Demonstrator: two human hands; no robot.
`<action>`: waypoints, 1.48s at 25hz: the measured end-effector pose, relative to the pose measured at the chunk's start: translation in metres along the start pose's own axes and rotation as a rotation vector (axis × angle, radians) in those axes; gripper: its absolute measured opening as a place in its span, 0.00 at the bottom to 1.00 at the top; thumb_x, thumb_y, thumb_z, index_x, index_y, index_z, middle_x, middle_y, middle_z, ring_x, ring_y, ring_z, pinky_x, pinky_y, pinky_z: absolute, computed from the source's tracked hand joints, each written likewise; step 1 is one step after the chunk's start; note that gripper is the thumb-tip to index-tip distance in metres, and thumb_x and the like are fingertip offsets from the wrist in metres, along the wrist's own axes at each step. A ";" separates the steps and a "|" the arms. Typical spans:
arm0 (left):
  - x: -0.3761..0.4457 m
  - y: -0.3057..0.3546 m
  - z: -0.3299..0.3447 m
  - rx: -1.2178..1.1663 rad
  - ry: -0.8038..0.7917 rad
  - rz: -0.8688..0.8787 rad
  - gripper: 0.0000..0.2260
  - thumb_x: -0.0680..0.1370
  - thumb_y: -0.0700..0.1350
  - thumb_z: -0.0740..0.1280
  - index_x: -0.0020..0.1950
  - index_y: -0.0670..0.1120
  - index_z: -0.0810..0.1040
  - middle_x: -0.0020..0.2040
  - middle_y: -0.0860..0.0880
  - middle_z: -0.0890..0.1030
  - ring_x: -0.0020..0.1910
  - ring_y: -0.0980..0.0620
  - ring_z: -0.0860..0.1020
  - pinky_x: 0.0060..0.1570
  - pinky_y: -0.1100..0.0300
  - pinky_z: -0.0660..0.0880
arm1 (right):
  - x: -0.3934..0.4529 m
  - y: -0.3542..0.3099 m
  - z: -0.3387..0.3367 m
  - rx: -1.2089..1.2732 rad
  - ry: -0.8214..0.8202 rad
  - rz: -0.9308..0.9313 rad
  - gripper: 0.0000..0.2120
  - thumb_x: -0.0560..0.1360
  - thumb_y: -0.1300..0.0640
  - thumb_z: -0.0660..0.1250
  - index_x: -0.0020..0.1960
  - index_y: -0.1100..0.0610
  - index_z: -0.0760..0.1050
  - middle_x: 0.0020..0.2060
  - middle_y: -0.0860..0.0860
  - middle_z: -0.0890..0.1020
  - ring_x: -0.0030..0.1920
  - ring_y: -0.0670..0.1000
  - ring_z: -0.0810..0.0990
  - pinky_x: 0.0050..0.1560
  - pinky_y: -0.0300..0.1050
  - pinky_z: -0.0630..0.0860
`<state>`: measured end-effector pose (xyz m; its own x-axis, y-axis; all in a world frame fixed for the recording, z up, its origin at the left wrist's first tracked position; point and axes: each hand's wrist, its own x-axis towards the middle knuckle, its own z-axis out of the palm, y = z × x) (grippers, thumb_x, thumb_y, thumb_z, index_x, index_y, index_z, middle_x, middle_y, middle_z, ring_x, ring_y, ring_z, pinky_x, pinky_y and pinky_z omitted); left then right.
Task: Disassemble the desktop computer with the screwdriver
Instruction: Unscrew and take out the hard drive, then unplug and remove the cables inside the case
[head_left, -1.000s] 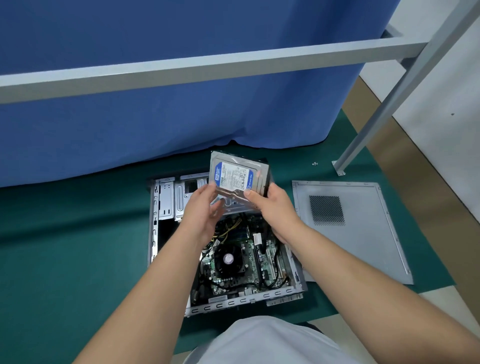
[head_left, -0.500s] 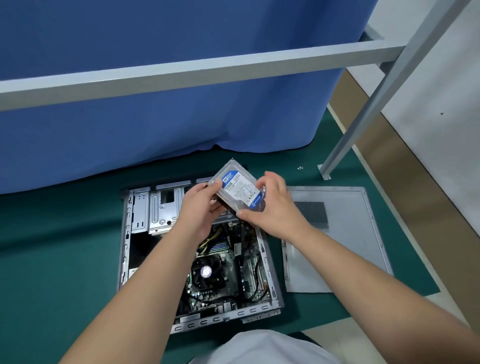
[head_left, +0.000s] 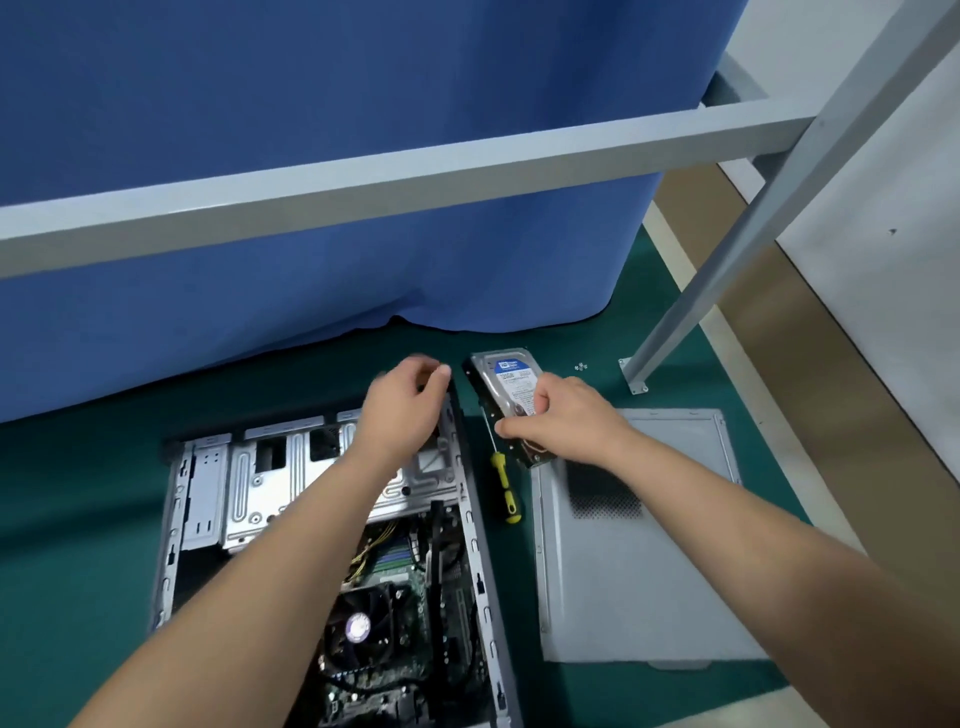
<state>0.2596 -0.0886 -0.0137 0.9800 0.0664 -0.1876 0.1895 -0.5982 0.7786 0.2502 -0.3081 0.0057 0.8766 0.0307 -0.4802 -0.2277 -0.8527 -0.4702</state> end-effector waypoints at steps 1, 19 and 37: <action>0.012 -0.008 0.000 0.222 0.014 0.093 0.13 0.83 0.56 0.62 0.59 0.51 0.81 0.50 0.55 0.83 0.58 0.49 0.79 0.54 0.55 0.75 | 0.014 0.007 -0.004 -0.014 -0.018 0.040 0.28 0.56 0.26 0.67 0.42 0.47 0.68 0.47 0.49 0.76 0.44 0.49 0.76 0.39 0.47 0.70; 0.051 -0.072 0.034 0.822 0.226 0.240 0.19 0.84 0.56 0.54 0.48 0.52 0.82 0.49 0.54 0.85 0.54 0.48 0.82 0.52 0.51 0.70 | 0.258 0.037 0.016 -0.173 0.137 0.396 0.38 0.65 0.35 0.74 0.68 0.54 0.71 0.66 0.58 0.67 0.66 0.61 0.70 0.59 0.54 0.70; 0.051 -0.067 0.026 0.802 0.058 0.168 0.22 0.83 0.61 0.47 0.56 0.57 0.79 0.53 0.56 0.84 0.55 0.48 0.80 0.50 0.52 0.69 | 0.115 0.024 0.056 0.114 0.143 -0.073 0.06 0.80 0.53 0.66 0.52 0.55 0.79 0.57 0.55 0.79 0.59 0.57 0.77 0.59 0.45 0.73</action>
<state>0.2954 -0.0655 -0.0911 0.9972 -0.0473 -0.0580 -0.0398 -0.9914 0.1243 0.3215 -0.2961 -0.1023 0.9420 0.0089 -0.3356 -0.2008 -0.7860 -0.5847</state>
